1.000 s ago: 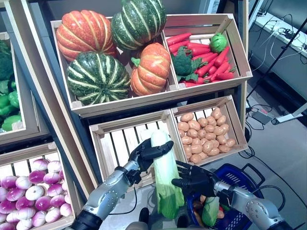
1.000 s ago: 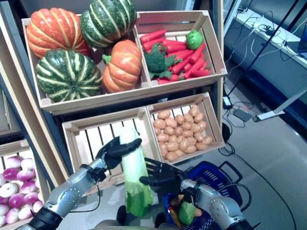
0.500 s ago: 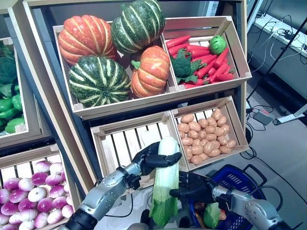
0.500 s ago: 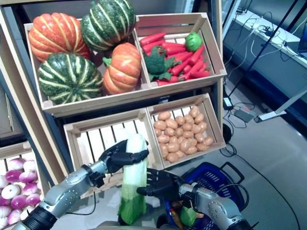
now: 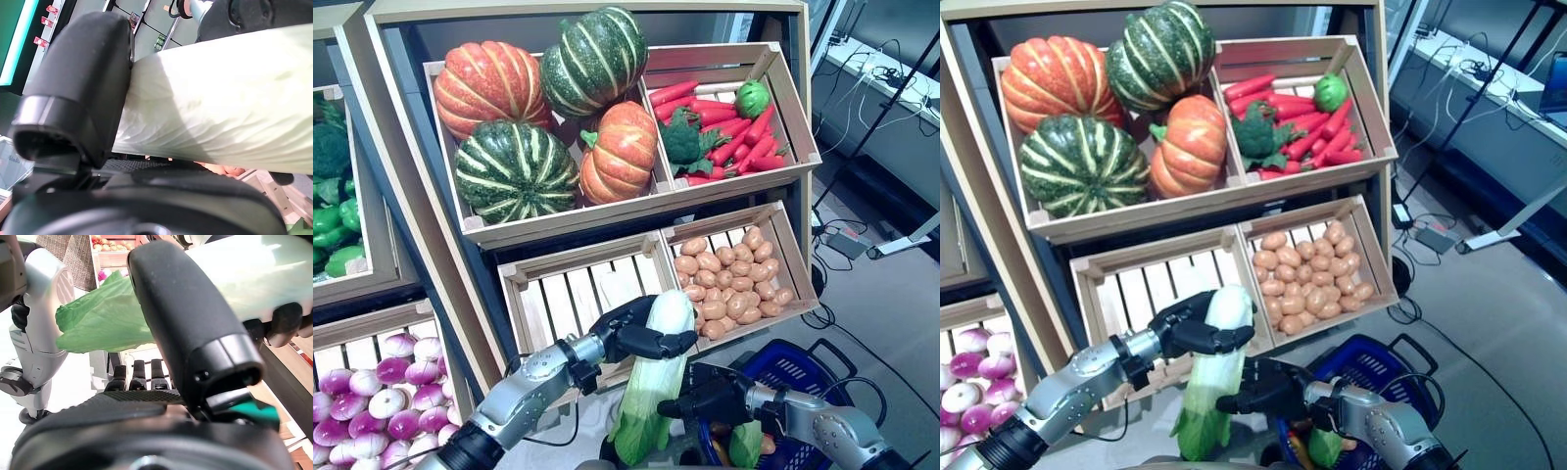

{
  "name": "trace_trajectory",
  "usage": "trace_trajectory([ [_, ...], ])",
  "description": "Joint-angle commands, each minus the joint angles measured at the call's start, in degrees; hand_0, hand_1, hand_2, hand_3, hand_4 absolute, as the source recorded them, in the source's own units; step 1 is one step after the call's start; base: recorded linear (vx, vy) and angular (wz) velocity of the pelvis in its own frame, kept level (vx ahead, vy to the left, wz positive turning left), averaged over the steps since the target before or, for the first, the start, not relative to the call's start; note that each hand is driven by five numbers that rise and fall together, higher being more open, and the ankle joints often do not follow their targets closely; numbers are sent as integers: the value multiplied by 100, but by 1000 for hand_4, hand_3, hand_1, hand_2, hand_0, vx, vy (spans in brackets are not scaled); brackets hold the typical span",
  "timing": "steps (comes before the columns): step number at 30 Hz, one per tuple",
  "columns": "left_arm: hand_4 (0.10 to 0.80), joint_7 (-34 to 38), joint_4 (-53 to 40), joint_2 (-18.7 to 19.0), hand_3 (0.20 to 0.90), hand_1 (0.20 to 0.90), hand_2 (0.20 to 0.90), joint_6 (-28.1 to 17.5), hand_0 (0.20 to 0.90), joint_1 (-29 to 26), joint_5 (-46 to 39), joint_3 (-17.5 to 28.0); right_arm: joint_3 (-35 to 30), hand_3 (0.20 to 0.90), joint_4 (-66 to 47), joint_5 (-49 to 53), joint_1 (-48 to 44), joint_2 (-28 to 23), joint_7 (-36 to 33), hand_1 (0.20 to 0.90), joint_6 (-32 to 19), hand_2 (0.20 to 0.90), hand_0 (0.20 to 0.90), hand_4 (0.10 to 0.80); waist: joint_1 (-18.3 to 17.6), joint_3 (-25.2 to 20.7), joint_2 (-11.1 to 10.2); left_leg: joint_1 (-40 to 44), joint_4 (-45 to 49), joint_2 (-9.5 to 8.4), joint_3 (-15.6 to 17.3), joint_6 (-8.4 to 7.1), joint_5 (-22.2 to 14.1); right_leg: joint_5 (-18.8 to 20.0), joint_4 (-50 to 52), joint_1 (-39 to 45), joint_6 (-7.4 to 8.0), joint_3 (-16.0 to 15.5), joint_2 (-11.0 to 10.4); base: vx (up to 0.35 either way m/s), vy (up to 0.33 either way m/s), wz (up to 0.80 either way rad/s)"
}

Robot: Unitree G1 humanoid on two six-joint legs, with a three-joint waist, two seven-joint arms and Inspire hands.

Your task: Put vegetables into the basket

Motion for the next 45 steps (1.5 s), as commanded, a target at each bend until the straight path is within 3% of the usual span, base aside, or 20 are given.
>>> trace_trajectory([
  [1, 400, -478, -902, -625, 300, 300, 300, -805, 300, -631, -1254, 22, 120, 900, -167, 224, -520, -61, 162, 900, -147, 900, 900, 800, 25, -323, -100, 246, 12, 237, 15, -152, -404, 426, 38, -145, 310, 88, -412, 0, 0, 0],
  [13, 400, -610, -794, -1164, 300, 300, 300, -511, 300, -350, -2681, 158, 93, 900, -221, 665, -388, 145, 240, 900, -158, 900, 900, 800, 46, -349, -107, 186, 12, 240, -42, -161, -396, 418, 4, -155, 264, 56, -390, 0, 0, 0],
  [39, 400, -859, -720, -1471, 300, 300, 300, -251, 300, -170, -2948, 128, 273, 900, -260, 664, -317, 427, 623, 900, -50, 900, 900, 800, 69, -363, -77, 260, 12, 258, -73, -177, -440, 348, 1, -62, 237, 84, -425, 0, 0, 0],
  [45, 400, -992, -689, -1482, 300, 300, 300, -195, 300, -172, -2932, 113, 387, 900, -253, 737, -320, 498, 1251, 900, 211, 900, 900, 800, 103, -365, -81, 267, 12, 257, -85, -186, -438, 345, 1, -44, 240, 60, -430, 0, 0, 0],
])
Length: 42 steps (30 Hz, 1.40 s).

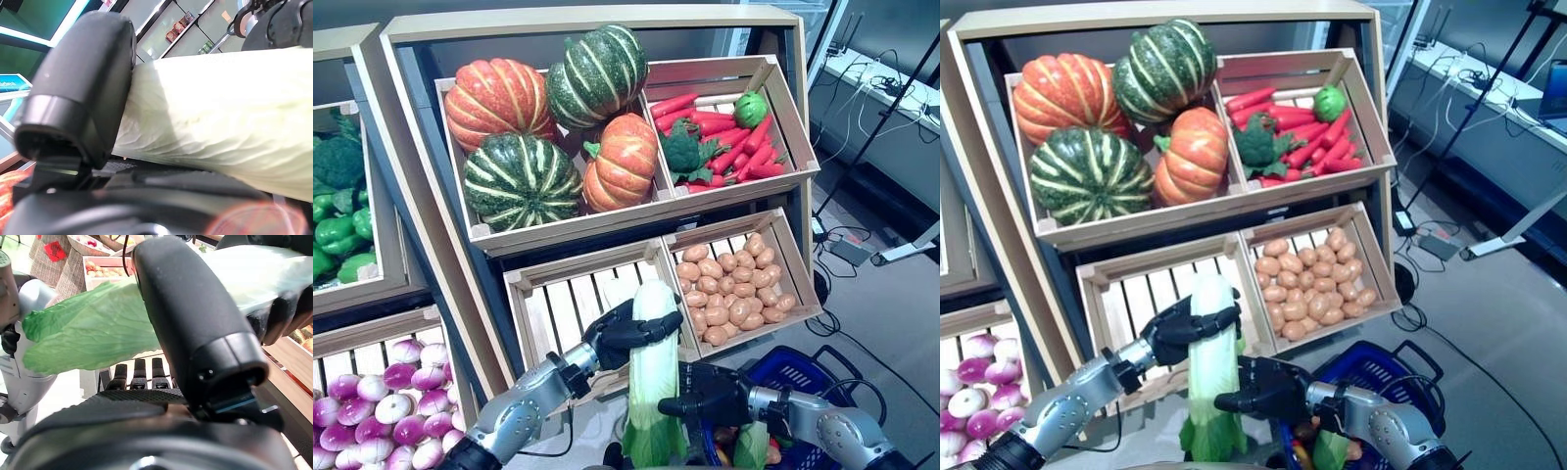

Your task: Put vegetables into the basket

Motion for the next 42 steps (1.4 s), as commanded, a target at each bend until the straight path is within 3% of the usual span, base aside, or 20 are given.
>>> trace_trajectory([
  [1, 400, -892, -836, -1338, 300, 300, 300, -309, 300, -654, -1102, -160, 519, 900, -293, 358, -380, 487, 701, 900, 110, 900, 900, 800, 97, -156, -170, 278, 11, 260, -69, -206, -446, 348, 7, -47, 239, 52, -436, 0, 0, 0],
  [7, 400, -968, -836, -1324, 300, 300, 300, -243, 300, -656, -1087, -208, 696, 900, -232, 165, -397, 448, 1335, 900, 203, 900, 900, 800, 146, -165, -170, 284, 11, 252, -92, -217, -452, 345, 7, -32, 241, 29, -447, 0, 0, 0],
  [17, 400, -1117, -771, -1295, 300, 300, 300, -342, 300, -699, -1002, -306, 786, 900, -158, 175, -460, 425, 1335, 900, 128, 900, 900, 800, 150, -153, -150, 282, 16, 239, -115, -233, -446, 351, 7, -27, 246, 26, -454, 0, 0, 0],
  [21, 400, -1114, -763, -1305, 300, 300, 300, -354, 300, -698, -969, -302, 783, 342, -153, 193, -451, 446, 1318, 342, 86, 342, 342, 428, 143, -130, -144, 288, 21, 240, -120, -233, -446, 351, 7, -24, 241, 41, -449, 0, 0, 0],
  [22, 400, -1114, -764, -1307, 300, 300, 300, -361, 300, -695, -963, -305, 784, 300, -157, 198, -452, 446, 1298, 300, 72, 300, 300, 400, 143, -120, -142, 288, 18, 240, -123, -233, -446, 352, 7, -26, 242, 41, -449, 0, 0, 0],
  [32, 400, -1085, -772, -1334, 300, 300, 300, -376, 300, -670, -845, -305, 753, 300, -208, 255, -387, 484, 1171, 300, 49, 300, 300, 400, 133, -72, -134, 330, 18, 260, -119, -234, -454, 339, 7, 15, 239, 38, -450, 0, 0, 0],
  [42, 400, -949, -726, -1301, 300, 300, 300, -361, 300, -630, -730, -182, 524, 300, -199, 747, -297, 607, 857, 300, -367, 300, 300, 400, 124, -62, -107, 349, 36, 250, -120, -231, -467, 334, 20, 36, 239, 31, -465, 0, 0, 0],
])
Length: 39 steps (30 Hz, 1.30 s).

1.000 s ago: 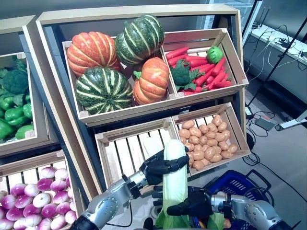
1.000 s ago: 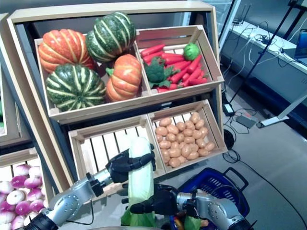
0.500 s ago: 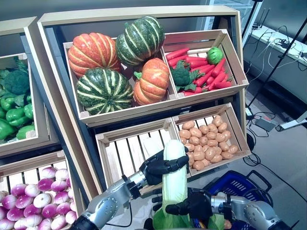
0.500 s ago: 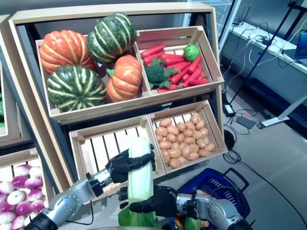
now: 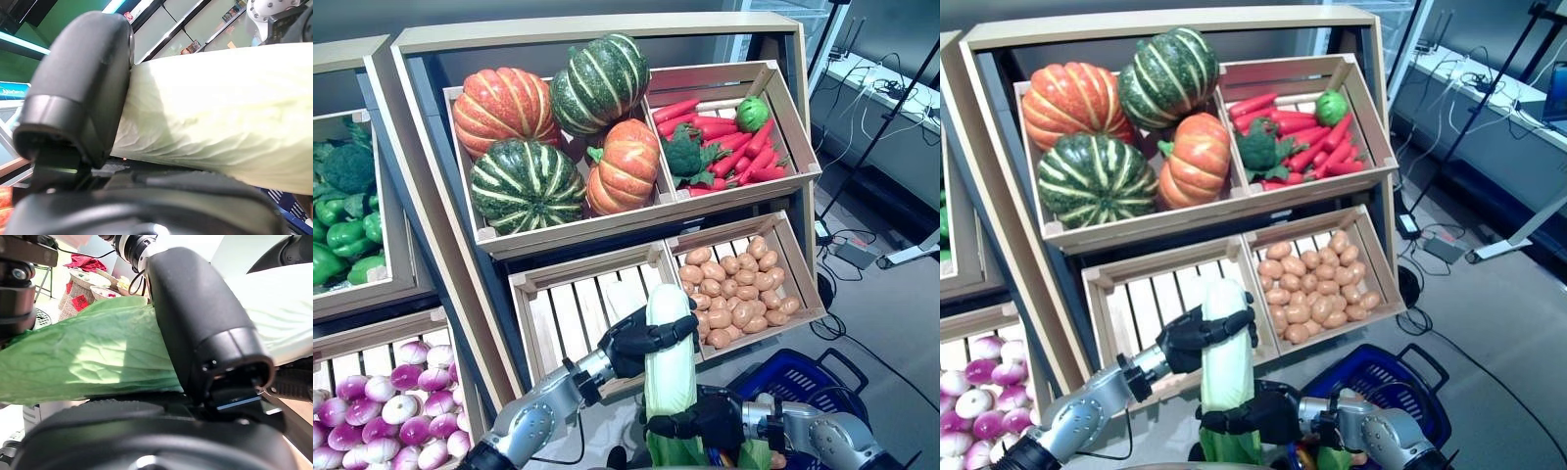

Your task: Put vegetables into the basket

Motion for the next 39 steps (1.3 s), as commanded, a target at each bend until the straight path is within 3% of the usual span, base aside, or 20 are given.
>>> trace_trajectory([
  [1, 400, -540, -800, -869, 300, 300, 300, -447, 300, -640, -383, 1, 47, 300, -319, 800, -234, 557, -148, 300, -405, 300, 300, 400, 100, -9, -206, 351, 70, 248, -93, -207, -459, 335, 20, 24, 240, 44, -467, 0, 0, 0],
  [2, 505, -503, -804, -839, 458, 458, 458, -473, 458, -633, -231, 27, 1, 300, -314, 817, -198, 570, -185, 300, -418, 300, 300, 400, 94, -11, -206, 353, 72, 249, -90, -208, -462, 333, 19, 26, 245, 41, -471, 0, 0, 0],
  [3, 800, -415, -797, -769, 900, 900, 900, -468, 900, -634, -184, 41, -59, 300, -305, 879, -180, 574, -262, 300, -423, 300, 300, 400, 86, -16, -202, 347, 71, 249, -89, -211, -459, 337, 16, 19, 253, 43, -474, 0, 0, 0],
  [9, 800, -54, -734, -689, 900, 900, 900, -506, 900, -530, -47, 296, -297, 300, -231, 996, -36, 627, -410, 300, -532, 300, 300, 400, 72, -22, -191, 350, 72, 243, -67, -200, -458, 340, 16, 11, 264, 41, -484, 0, 0, 0],
  [23, 800, 596, -658, -474, 900, 900, 900, -569, 900, 71, 400, 1314, -1199, 300, -283, 1468, 521, 831, -763, 300, -1483, 300, 300, 400, 41, 42, -162, 270, 47, 208, -51, -192, -427, 360, 10, -88, 243, 38, -456, 12, -4, 0],
  [31, 800, 889, -631, -460, 900, 900, 900, -1016, 900, 424, 730, 1824, -1805, 300, -287, 1791, 795, 1107, -1204, 300, -2205, 300, 300, 400, -13, 305, -112, -83, 47, 200, -73, -190, -337, 327, 124, -426, 182, 15, -367, -42, -13, 0],
  [34, 800, 1247, -575, -373, 900, 900, 900, -1635, 900, 305, 822, 1926, -2007, 300, -337, 2071, 573, 1103, -1382, 300, -2810, 300, 300, 400, -33, 745, -84, -429, 53, 175, -61, -160, -254, 343, 223, -844, 117, 33, -312, -274, -47, 7],
  [39, 800, 1534, -491, -437, 900, 900, 900, -2223, 900, 74, 983, 2064, -2338, 300, -231, 2716, 245, 1308, -1826, 300, -3552, 300, 300, 400, -62, 1259, -44, -806, 153, 146, -18, -105, -167, 306, 478, -1259, 25, 112, -199, -184, -55, 2],
])
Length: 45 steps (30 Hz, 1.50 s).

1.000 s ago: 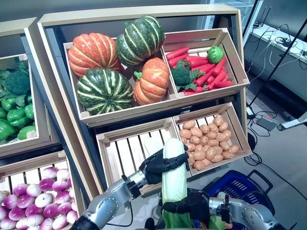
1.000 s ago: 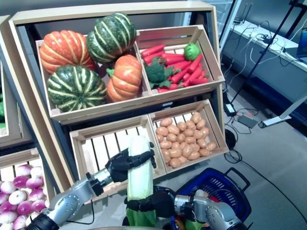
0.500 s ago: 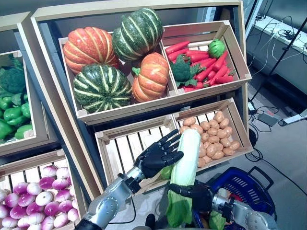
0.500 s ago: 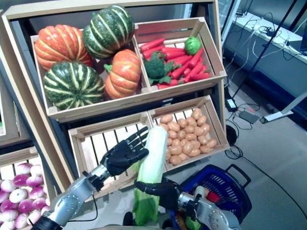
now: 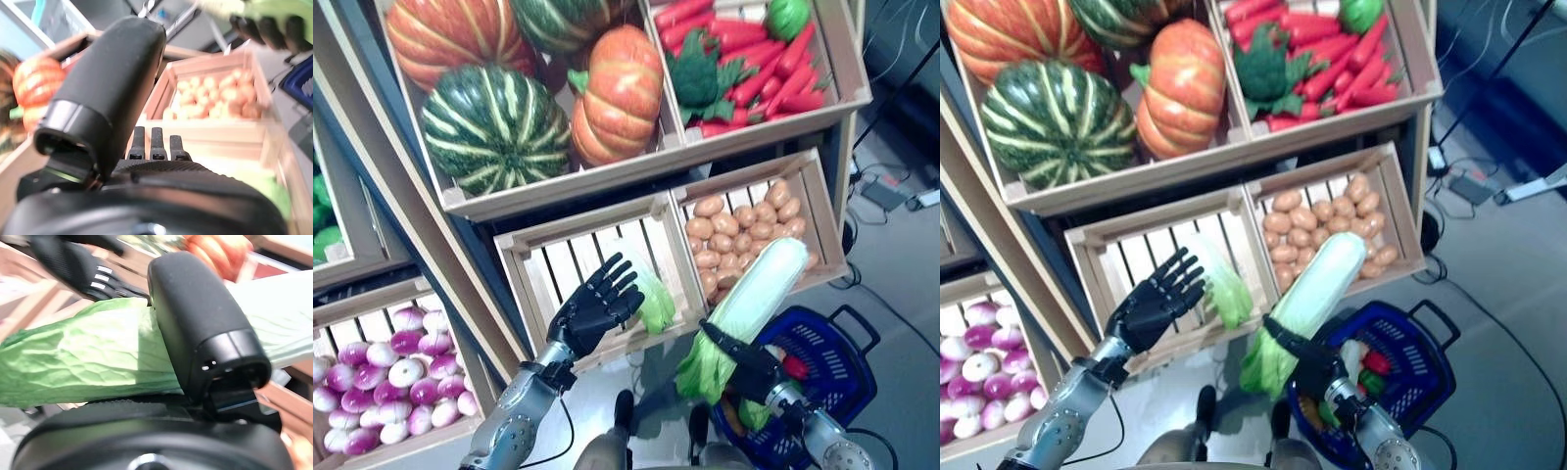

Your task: Put vegetables into the basket

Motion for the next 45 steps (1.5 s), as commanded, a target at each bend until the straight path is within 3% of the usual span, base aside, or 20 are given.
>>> trace_trajectory([
  [1, 800, 13, -442, -3, 900, 900, 900, -946, 900, -681, 94, 499, -462, 300, -501, 860, -651, 254, -91, 300, -972, 300, 300, 400, -29, 203, -202, 147, 124, 117, 73, -87, -410, 128, 491, -328, 41, 173, -248, -74, -76, 1],
  [5, 800, 108, -470, -55, 900, 900, 900, -1105, 900, -682, 20, 637, -669, 300, -412, 1096, -614, 549, -166, 300, -1311, 300, 300, 400, -7, 487, -189, -62, 150, 126, 44, -88, -339, 87, 579, -452, -1, 155, -194, -105, -115, 1],
  [11, 800, 398, -427, -210, 900, 900, 900, -1787, 900, -1089, 327, 559, -1083, 300, 93, 1694, -1105, 964, -720, 300, -2732, 300, 300, 400, 12, 1142, -176, -905, 487, 135, 45, -127, -226, 127, 924, -1179, -130, 110, -81, -179, -94, 7],
  [16, 800, 587, -471, -275, 900, 900, 900, -1925, 900, -1348, 443, 499, -1275, 300, 144, 2056, -1420, 1091, -1183, 300, -3372, 300, 300, 400, 29, 1430, -185, -1486, 1012, 70, 23, -146, -275, 57, 1326, -1637, -196, 46, -64, -152, -41, -1],
  [17, 800, 611, -382, -303, 900, 900, 900, -1958, 900, -1522, 538, 373, -1327, 300, 305, 2168, -1584, 1142, -1420, 300, -3679, 300, 300, 400, 42, 1520, -207, -1854, 1573, -14, -7, -154, -425, -45, 1708, -1934, -227, 40, -89, -103, -31, 1],
  [24, 800, 982, -500, -388, 900, 900, 900, -2102, 900, -1955, 924, 159, -1443, 300, 829, 2172, -2086, 1151, -2056, 300, -4155, 300, 300, 400, 117, 1520, -235, -2794, 3074, -137, -62, -39, -974, -435, 3051, -2790, -347, 111, -197, -82, 13, 6],
  [29, 800, 1333, -457, -574, 900, 900, 900, -2121, 900, -2296, 882, 159, -1578, 300, 1194, 2140, -2507, 1097, -2294, 300, -3951, 300, 300, 400, 183, 1520, -124, -3384, 4228, -281, 66, 69, -1497, -869, 4308, -3450, -430, 230, -327, -53, 64, -1],
  [36, 800, 1728, -430, -648, 900, 900, 900, -2224, 900, -2453, 752, 240, -1755, 300, 1897, 2342, -2887, 928, -2607, 300, -3485, 300, 300, 400, 273, 1520, 5, -3735, 4992, -468, 114, 127, -1839, -1046, 5014, -3833, -463, 299, -327, 4, 64, -5],
  [45, 800, 1798, -238, -697, 900, 900, 900, -1945, 900, -2518, 474, 22, -1613, 300, 2639, 2326, -3426, 905, -3363, 300, -3359, 300, 300, 400, 335, 1520, 36, -4035, 5004, -453, 106, 164, -1758, -951, 5112, -4138, -470, 308, -212, 8, 7, 0],
])
